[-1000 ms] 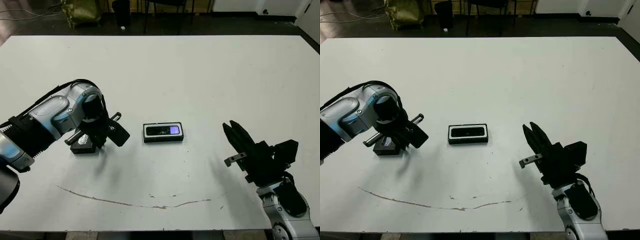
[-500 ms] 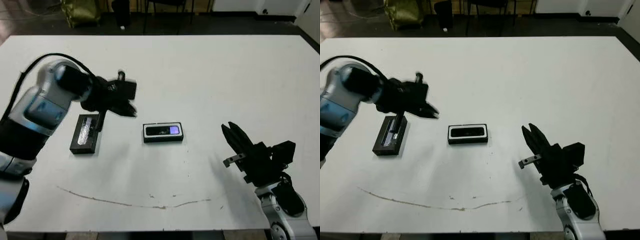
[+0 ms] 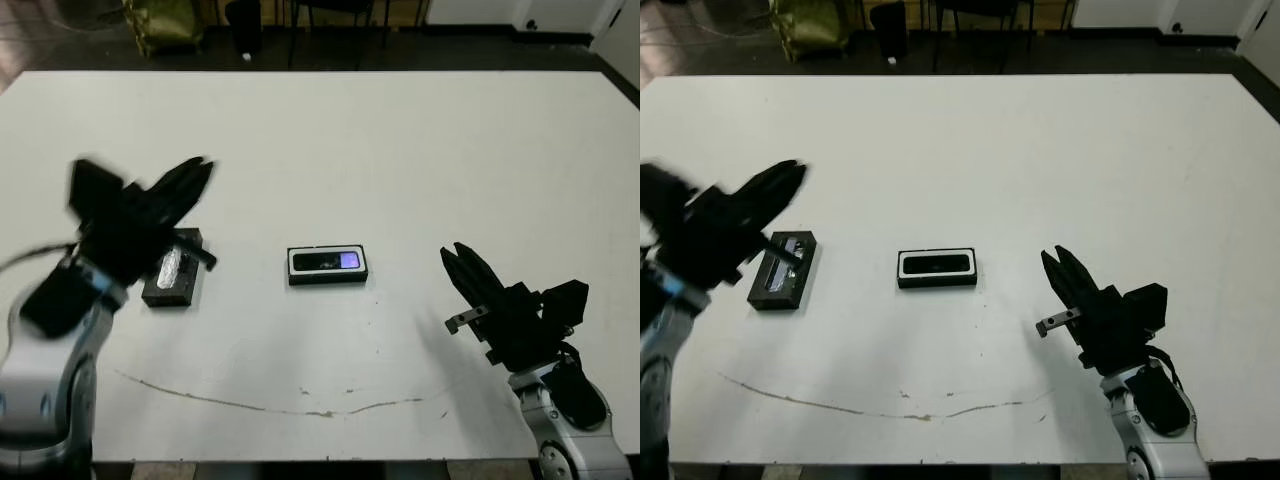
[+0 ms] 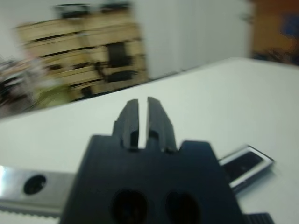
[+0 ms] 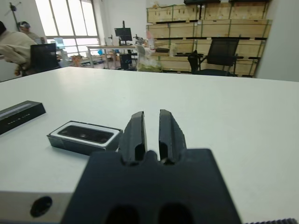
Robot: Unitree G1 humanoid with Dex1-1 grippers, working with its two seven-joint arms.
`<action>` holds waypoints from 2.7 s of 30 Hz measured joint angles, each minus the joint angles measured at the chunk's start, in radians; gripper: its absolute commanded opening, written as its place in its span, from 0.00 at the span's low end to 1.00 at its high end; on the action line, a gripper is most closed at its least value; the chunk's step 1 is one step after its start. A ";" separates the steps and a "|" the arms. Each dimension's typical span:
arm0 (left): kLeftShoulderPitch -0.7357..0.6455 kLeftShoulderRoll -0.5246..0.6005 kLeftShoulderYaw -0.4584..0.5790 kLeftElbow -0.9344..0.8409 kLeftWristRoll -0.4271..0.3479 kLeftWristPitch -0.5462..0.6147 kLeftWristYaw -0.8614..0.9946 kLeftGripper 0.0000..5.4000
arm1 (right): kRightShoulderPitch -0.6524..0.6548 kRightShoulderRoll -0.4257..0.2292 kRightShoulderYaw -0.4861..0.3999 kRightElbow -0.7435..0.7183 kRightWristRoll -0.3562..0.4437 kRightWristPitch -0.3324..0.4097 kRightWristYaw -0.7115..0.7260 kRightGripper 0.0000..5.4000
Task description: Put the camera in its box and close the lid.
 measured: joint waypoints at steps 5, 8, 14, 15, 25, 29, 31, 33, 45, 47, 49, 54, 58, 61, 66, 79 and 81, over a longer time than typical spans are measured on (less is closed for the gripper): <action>0.132 -0.081 0.010 -0.022 -0.024 -0.052 0.110 0.19 | -0.001 0.001 0.004 0.004 0.005 -0.006 0.006 0.00; 0.177 -0.093 0.003 -0.032 -0.020 -0.071 0.153 0.33 | -0.007 0.002 0.005 0.023 0.012 -0.020 0.021 0.00; 0.218 -0.082 -0.005 -0.056 -0.025 -0.043 0.192 0.59 | -0.010 0.005 0.006 0.036 0.016 -0.030 0.025 0.00; 0.220 -0.080 -0.004 -0.056 -0.039 -0.026 0.191 0.63 | -0.010 0.005 0.006 0.039 0.016 -0.030 0.024 0.00; 0.205 -0.037 -0.016 -0.050 -0.089 0.091 0.198 0.99 | -0.006 0.011 0.009 0.041 0.016 -0.029 0.018 0.00; 0.190 -0.027 -0.006 -0.037 -0.146 0.132 0.198 0.99 | -0.007 0.015 0.011 0.055 0.017 -0.031 0.024 0.00; 0.186 -0.028 0.006 -0.035 -0.184 0.163 0.205 0.99 | -0.006 0.016 0.013 0.055 0.016 -0.031 0.022 0.00; 0.179 -0.030 0.017 -0.034 -0.216 0.195 0.220 0.99 | -0.006 0.018 0.014 0.054 0.017 -0.031 0.022 0.00; 0.137 -0.023 0.032 -0.027 -0.260 0.292 0.285 0.99 | 0.002 0.020 0.022 0.065 0.014 -0.042 0.021 0.00; 0.137 -0.023 0.035 -0.027 -0.263 0.301 0.297 0.99 | 0.004 0.020 0.022 0.066 0.014 -0.048 0.023 0.00; 0.137 -0.023 0.035 -0.028 -0.262 0.306 0.313 0.99 | 0.004 0.019 0.023 0.067 0.014 -0.053 0.023 0.00; 0.137 -0.015 0.023 -0.029 -0.259 0.330 0.324 0.99 | 0.009 0.019 0.025 0.062 0.014 -0.050 0.022 0.00; 0.137 -0.004 0.015 -0.032 -0.253 0.333 0.324 0.99 | 0.015 0.019 0.028 0.061 0.014 -0.051 0.022 0.00; 0.136 0.016 0.007 -0.033 -0.241 0.352 0.324 0.99 | 0.019 0.020 0.034 0.050 0.014 -0.050 0.020 0.00; 0.120 0.049 -0.002 -0.035 -0.225 0.388 0.324 0.99 | 0.019 0.021 0.044 0.045 0.013 -0.035 0.012 0.00; 0.116 0.070 -0.036 -0.051 -0.201 0.423 0.322 0.99 | 0.024 0.022 0.049 0.032 0.003 -0.019 -0.005 0.00; 0.116 0.070 -0.036 -0.050 -0.202 0.428 0.321 0.99 | 0.024 0.022 0.049 0.031 0.003 -0.019 -0.005 0.00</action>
